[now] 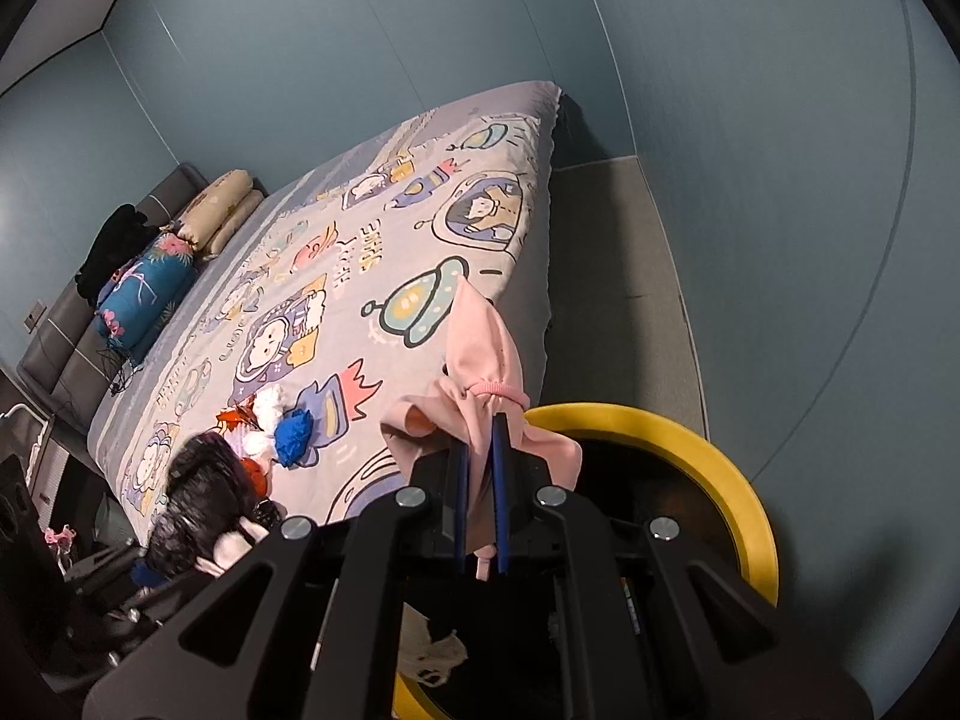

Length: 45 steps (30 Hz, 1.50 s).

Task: Collect trash
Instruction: 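Open the left tool over the bin while the right tool lowers the pink cloth inside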

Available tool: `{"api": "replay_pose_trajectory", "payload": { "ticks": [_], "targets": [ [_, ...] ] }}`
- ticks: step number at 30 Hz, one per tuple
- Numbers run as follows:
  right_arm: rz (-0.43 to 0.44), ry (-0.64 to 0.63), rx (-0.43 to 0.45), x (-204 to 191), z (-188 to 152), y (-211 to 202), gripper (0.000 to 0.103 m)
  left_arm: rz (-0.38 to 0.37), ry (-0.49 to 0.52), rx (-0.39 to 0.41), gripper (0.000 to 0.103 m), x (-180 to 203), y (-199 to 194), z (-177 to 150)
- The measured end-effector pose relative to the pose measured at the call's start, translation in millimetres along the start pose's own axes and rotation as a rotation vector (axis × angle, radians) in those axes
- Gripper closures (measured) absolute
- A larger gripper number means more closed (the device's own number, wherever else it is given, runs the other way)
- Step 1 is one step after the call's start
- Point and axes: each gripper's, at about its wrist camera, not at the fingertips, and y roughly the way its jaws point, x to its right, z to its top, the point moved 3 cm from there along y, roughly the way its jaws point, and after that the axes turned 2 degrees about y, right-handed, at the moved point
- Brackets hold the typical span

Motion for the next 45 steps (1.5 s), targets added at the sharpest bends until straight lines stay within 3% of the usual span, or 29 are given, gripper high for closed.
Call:
{"api": "replay_pose_trajectory", "payload": {
  "ticks": [15, 23, 32, 34, 45],
  "targets": [
    [-0.030, 0.071, -0.151, 33, -23, 30, 0.096, -0.090, 0.033, -0.149, 0.073, 19, 59, -34],
    [-0.035, 0.088, -0.178, 38, -26, 35, 0.096, -0.126, 0.020, -0.166, 0.071, 18, 65, -40],
    [-0.063, 0.126, -0.162, 49, -22, 33, 0.089, -0.116, 0.009, -0.129, 0.044, 16, 55, -36],
    [-0.061, 0.134, -0.154, 52, -21, 31, 0.074, -0.112, 0.006, -0.126, 0.039, 15, 53, -36],
    [-0.017, 0.097, -0.089, 35, -14, 17, 0.069, 0.006, -0.072, -0.035, 0.027, -34, 15, -22]
  ]
}}
